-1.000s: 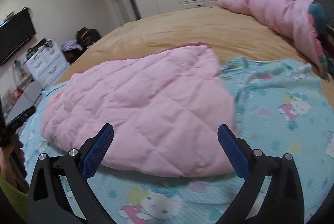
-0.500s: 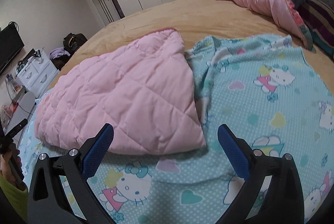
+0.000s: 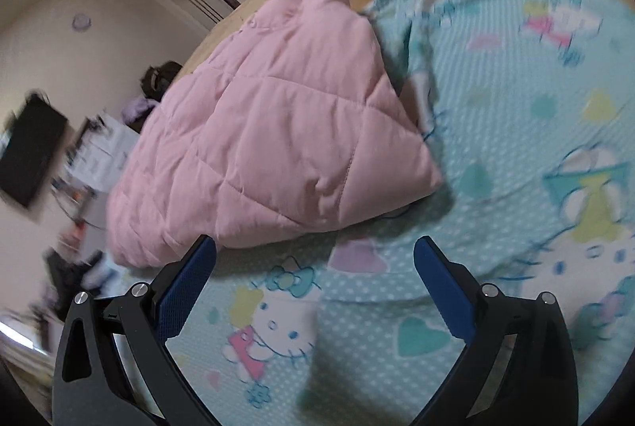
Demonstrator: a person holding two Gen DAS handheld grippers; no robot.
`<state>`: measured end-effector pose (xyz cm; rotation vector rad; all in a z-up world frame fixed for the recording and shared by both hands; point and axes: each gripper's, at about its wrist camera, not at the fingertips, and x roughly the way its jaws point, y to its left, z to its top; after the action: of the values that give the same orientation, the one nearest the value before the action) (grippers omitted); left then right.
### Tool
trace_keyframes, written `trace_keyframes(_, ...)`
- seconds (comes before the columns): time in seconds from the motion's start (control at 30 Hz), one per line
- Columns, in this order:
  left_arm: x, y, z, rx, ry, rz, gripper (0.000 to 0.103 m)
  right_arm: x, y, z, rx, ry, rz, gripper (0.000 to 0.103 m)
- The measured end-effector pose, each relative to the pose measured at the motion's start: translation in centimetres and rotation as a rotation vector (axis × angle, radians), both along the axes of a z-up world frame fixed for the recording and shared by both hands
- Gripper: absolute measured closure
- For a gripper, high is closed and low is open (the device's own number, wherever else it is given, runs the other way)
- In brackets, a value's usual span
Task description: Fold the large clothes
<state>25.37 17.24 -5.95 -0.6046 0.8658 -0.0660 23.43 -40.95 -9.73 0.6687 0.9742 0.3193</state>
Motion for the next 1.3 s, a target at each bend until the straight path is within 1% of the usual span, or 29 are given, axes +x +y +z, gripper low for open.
trace_keyframes(0.07, 0.3, 0.8, -1.0, -0.094, 0.001, 0.013, 0.009, 0.8, -0.4, -1.0, 0.081, 0.037, -0.004, 0.004)
trace_keyframes(0.1, 0.6, 1.0, -1.3, -0.118, 0.008, 0.020, 0.009, 1.3, -0.6, -1.4, 0.113, 0.047, -0.012, 0.004)
trace_keyframes(0.2, 1.7, 1.3, -2.1, -0.146, 0.022, 0.023, 0.009, 2.5, -0.8, -1.6, 0.134, 0.040, -0.010, 0.004)
trace_keyframes(0.37, 3.4, 1.5, -3.6, -0.228, 0.048, 0.055, 0.009, 4.7, -0.5, -1.7, 0.147, 0.049, -0.014, 0.004)
trace_keyframes(0.47, 4.2, 1.8, -3.9, -0.254, 0.050, 0.077, 0.009, 5.7, -0.8, -1.7, 0.169, 0.055, -0.032, 0.004)
trace_keyframes(0.63, 5.4, 1.4, -4.2, -0.243, 0.047, 0.105, 0.008, 7.2, -0.8, -1.9, 0.204, 0.050, -0.068, 0.004)
trace_keyframes(0.8, 6.0, 1.5, -4.1, -0.230, 0.033, 0.147, 0.008, 8.1, -0.5, -2.2, 0.218, 0.048, -0.117, 0.004)
trace_keyframes(0.9, 6.3, 1.7, -4.3, -0.254, 0.026, 0.191, 0.008, 8.5, -0.1, -2.2, 0.224, 0.050, -0.147, 0.004)
trace_keyframes(0.97, 6.1, 1.9, -4.3, -0.282, 0.017, 0.241, 0.008, 8.9, 0.4, -2.0, 0.225, 0.056, -0.180, 0.004)
trace_keyframes(1.07, 6.1, 1.8, -4.3, -0.274, 0.000, 0.280, 0.008, 9.5, 0.3, -2.1, 0.272, 0.076, -0.259, 0.004)
trace_keyframes(1.13, 6.3, 1.8, -4.4, -0.279, -0.011, 0.299, 0.008, 9.7, 0.1, -2.5, 0.268, 0.076, -0.270, 0.004)
trace_keyframes(1.2, 6.6, 1.7, -4.3, -0.270, -0.011, 0.300, 0.008, 10.3, 0.6, -2.4, 0.247, 0.067, -0.260, 0.004)
trace_keyframes(1.3, 7.0, 1.4, -4.1, -0.236, -0.014, 0.267, 0.009, 11.0, 1.4, -2.0, 0.219, 0.041, -0.245, 0.005)
